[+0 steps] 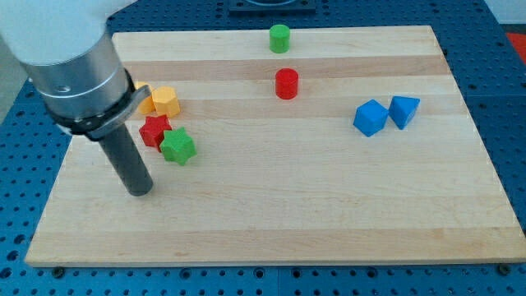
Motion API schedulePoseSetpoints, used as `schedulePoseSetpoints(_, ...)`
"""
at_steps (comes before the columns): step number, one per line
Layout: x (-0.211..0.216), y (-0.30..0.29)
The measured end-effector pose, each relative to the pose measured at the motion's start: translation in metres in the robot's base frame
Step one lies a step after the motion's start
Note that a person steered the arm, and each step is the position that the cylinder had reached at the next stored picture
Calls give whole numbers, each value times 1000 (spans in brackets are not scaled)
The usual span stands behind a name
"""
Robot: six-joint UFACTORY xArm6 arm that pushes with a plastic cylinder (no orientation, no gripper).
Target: Move your arm to separate the green star from the red star
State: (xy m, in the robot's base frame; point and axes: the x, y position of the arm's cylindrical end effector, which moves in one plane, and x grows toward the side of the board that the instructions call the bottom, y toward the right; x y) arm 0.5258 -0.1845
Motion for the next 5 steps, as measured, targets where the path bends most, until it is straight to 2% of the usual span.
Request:
schedulePoseSetpoints(3,-63,28)
schedulePoseSetpoints(4,-63,61)
schedulePoseSetpoints(5,-37,60)
